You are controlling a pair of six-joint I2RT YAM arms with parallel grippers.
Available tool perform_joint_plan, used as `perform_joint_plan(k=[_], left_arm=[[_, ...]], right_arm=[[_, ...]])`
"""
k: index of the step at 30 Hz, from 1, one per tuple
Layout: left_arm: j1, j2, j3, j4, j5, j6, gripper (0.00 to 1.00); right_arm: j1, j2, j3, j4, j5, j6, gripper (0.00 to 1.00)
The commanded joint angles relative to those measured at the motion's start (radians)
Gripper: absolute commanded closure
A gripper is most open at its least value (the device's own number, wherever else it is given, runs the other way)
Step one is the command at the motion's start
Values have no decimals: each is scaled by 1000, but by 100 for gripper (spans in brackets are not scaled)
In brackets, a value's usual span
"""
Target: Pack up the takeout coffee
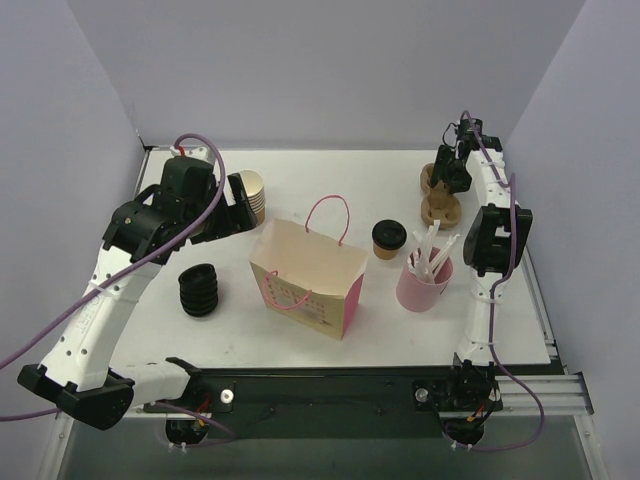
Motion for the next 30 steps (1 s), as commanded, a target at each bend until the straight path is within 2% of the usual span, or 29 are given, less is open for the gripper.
perform_joint_plan(k=[1, 21, 24, 28, 30], left_arm=[[12, 1, 6, 9, 15, 19, 9], [23, 0, 5, 14, 29, 14, 8], [23, -3, 3, 12, 27, 14, 8], [24, -2, 5, 12, 27, 14, 8], [24, -3, 9, 12, 26, 18, 8]], right_arm=[[4, -32, 13, -8, 30, -13, 48], [1, -22, -47, -8, 30, -49, 53], [2, -17, -38, -6, 28, -46, 57], [2, -19, -21, -8, 37, -52, 76], [1, -29, -12, -8, 54, -52, 81]])
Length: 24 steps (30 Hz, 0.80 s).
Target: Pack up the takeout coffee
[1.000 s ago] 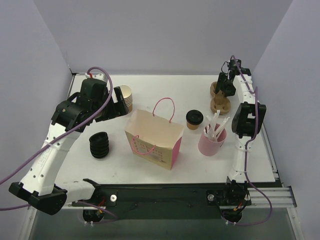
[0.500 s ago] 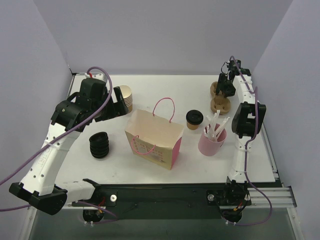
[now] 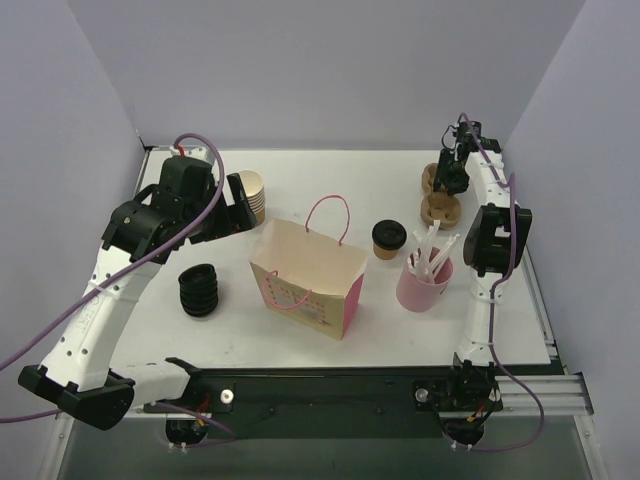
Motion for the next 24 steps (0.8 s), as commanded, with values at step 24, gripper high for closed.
perform_joint_plan(k=[24], left_arm=[[10, -34, -7, 14, 24, 12, 9]], right_arm=[[-22, -123, -10, -22, 66, 17, 81]])
